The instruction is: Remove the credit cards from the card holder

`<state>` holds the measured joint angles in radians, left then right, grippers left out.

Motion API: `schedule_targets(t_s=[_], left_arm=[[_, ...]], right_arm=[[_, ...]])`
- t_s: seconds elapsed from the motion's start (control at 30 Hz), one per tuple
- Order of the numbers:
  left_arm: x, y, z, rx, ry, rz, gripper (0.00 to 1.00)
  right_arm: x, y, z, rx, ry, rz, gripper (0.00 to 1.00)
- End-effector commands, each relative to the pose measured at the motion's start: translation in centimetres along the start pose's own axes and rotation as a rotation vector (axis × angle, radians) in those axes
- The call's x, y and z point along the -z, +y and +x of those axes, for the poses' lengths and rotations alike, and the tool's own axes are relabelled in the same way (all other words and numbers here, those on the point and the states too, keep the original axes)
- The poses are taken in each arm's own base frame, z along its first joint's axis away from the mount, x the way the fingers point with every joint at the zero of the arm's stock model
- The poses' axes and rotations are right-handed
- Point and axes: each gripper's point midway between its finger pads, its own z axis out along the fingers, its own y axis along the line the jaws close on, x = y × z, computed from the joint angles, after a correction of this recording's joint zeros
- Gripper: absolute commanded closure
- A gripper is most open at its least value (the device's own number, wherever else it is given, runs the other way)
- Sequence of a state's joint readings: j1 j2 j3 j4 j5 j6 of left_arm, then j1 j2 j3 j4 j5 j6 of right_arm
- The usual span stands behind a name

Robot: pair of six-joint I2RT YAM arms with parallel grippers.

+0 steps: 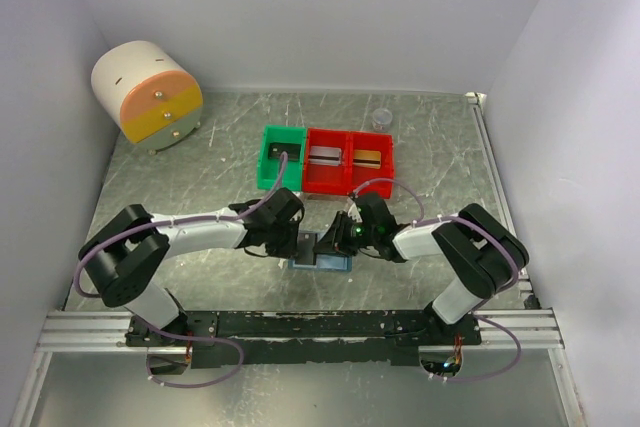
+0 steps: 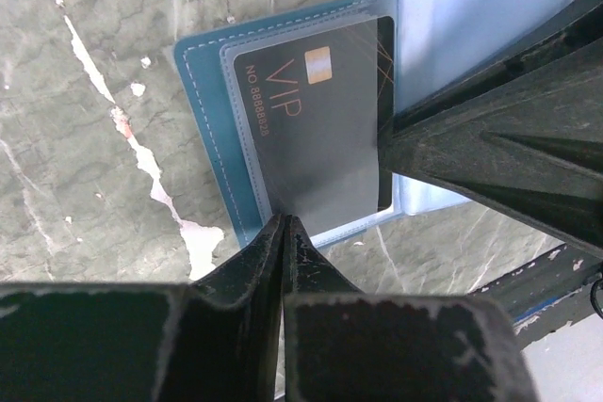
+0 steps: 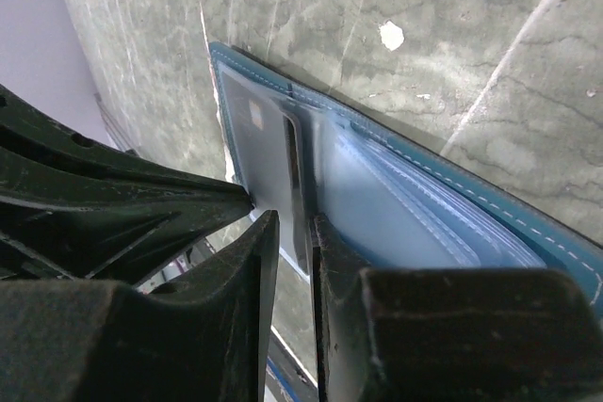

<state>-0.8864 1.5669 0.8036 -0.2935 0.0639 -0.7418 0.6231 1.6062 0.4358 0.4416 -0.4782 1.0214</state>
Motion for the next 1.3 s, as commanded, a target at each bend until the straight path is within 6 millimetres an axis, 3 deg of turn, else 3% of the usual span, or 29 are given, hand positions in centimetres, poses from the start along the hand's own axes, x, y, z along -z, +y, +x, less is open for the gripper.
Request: schedule_targets(t_s=[0.0, 0.13, 0.3, 0.4, 0.6, 0.7, 1.1, 1.27], left_arm=[[-0.4, 0.1, 0.8, -0.019, 0.031, -0.030, 0.89], [-0.6, 0.3, 0.9, -0.015, 0.034, -0.041, 0.90], [-1.0, 0.2, 1.0, -0.006, 0.041, -0.042, 0.92], [-1.0, 0.2, 1.0, -0.010, 0.044, -0.049, 0.92], [-0.7, 0.2, 0.8, -0.017, 0.042, -0.058, 0.93], [-0.6, 0.3, 0.7, -0.020, 0.040, -0.069, 0.93], [-0.1, 0.2, -0.1, -0.026, 0.009, -0.073, 0.92], [0.8, -1.3, -1.4, -0.023, -0.039, -0.019, 0.86]], right_arm=[[0.4, -3.3, 0.2, -0.015, -0.017, 0.160, 0.79], [1.3, -3.8, -0.9, 0.009, -0.073, 0.235, 0.75], [0.6, -2.7, 0.3, 0.016, -0.008, 0.136, 0.78], [0.0, -2.1, 1.0, -0.003, 0.028, 0.074, 0.87], [0.2, -1.7, 0.5, 0.014, 0.017, 0.070, 0.90], [0.5, -1.2, 0.3, 0.014, 0.005, 0.048, 1.00], [2.3, -1.4, -0.9, 0.032, -0.040, 0.074, 1.00], [2.1, -2.2, -0.5, 0.034, -0.010, 0.093, 1.00]])
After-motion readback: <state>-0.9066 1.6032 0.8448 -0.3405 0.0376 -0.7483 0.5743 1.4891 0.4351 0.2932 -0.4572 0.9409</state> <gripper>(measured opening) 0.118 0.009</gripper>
